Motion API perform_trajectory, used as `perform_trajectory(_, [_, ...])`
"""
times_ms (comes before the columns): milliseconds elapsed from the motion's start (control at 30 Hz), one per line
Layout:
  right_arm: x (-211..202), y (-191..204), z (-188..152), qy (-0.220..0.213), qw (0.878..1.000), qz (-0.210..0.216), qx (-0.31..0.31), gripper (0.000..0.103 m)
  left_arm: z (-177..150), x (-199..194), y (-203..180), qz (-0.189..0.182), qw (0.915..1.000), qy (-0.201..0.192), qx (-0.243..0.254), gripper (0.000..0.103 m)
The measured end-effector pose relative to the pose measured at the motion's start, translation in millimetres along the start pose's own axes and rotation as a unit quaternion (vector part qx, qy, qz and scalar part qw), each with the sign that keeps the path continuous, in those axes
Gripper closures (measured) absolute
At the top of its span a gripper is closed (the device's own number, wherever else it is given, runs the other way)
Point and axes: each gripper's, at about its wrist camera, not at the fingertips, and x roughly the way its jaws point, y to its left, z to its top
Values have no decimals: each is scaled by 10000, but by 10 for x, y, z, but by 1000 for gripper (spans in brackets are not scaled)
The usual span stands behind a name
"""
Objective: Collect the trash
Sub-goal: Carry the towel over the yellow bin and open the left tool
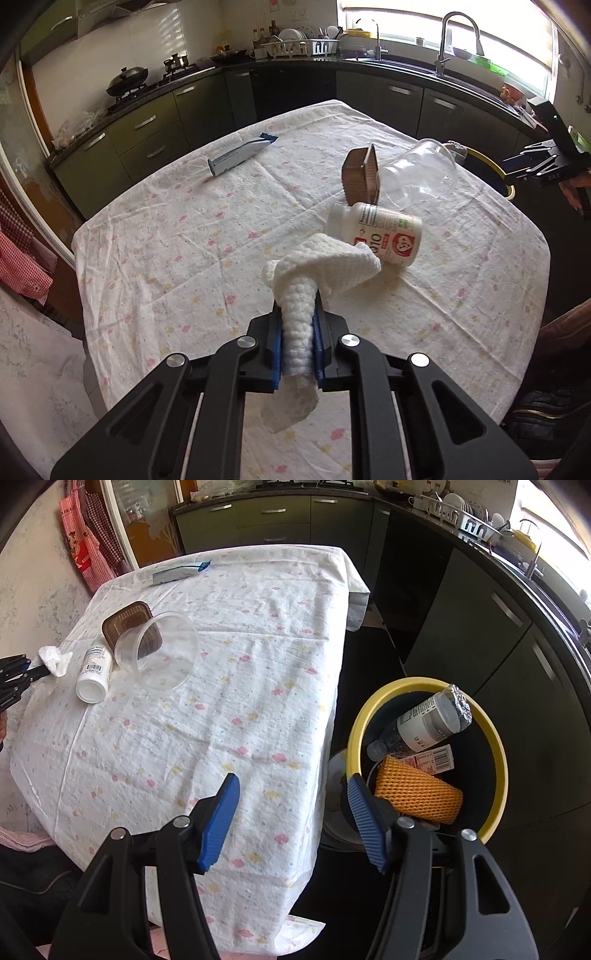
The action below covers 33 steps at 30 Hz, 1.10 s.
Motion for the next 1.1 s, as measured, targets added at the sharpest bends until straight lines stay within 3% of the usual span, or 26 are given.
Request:
perform_trajectory(133, [-26,-60,-113,-38,9998,-63,207,44,97,-282,-223,-29,9999,-115,9,89])
perform_trajectory(267, [-110,-82,-281,-118,9991,-87,398,41,323,-433,-513,-318,9992,-236,36,89])
perform_trajectory(433, [-251,-126,-490,-182,9978,-315,546,39,774,-404,-1061,-886,9945,-367,423,89])
perform_trajectory(533, [-366,-211,-592,-306,9963,-407,690,39,1109,-325,-1448,-1345,9874,-452,696,89])
perform_trajectory(600, [-449,-273,-657,-389,9951,-482,777,39,1349,-236,-1756,-1684,9809,-432,876,89])
perform_trajectory(833, [-638,-554,-905,-669,9906,-468,1099,38,2073,324,-2721,-2186,9673,-98,1280,89])
perform_trajectory(1100, [-622,-880,-1135,-718,9863,-417,1428,38,2586,1144,-3384,-2247,9652,310,1304,89])
